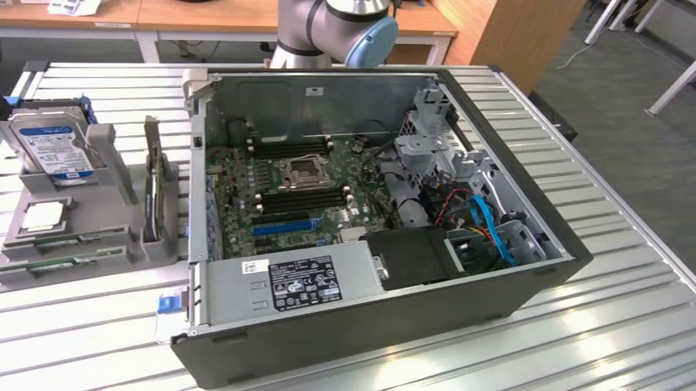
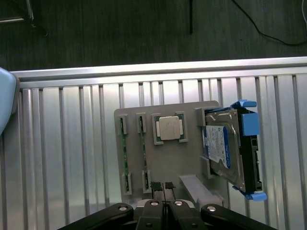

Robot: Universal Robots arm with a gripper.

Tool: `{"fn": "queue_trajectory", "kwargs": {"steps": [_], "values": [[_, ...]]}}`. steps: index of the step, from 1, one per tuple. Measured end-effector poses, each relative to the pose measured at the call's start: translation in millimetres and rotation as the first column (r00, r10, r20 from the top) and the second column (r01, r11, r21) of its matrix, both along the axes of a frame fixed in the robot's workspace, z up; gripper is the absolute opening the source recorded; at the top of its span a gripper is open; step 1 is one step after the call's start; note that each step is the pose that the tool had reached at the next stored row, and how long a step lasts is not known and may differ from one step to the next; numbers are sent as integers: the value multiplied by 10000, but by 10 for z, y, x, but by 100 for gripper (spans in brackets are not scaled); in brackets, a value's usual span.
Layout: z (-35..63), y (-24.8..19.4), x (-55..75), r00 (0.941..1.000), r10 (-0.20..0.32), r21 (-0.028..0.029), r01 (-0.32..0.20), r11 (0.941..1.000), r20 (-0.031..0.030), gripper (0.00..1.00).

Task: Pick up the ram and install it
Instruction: 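Pick up the ram and move it above insertion slot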

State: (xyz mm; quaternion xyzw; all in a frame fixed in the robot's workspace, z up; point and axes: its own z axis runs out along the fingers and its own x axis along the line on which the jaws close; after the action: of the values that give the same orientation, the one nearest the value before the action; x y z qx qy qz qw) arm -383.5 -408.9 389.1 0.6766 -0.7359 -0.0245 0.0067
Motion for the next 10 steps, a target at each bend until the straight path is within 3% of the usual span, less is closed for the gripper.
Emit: {"fn": "queue_trajectory", "kwargs": {"steps": [10], "values": [[0, 0, 0, 9982, 592, 0, -592, 9982, 0, 10]]}}
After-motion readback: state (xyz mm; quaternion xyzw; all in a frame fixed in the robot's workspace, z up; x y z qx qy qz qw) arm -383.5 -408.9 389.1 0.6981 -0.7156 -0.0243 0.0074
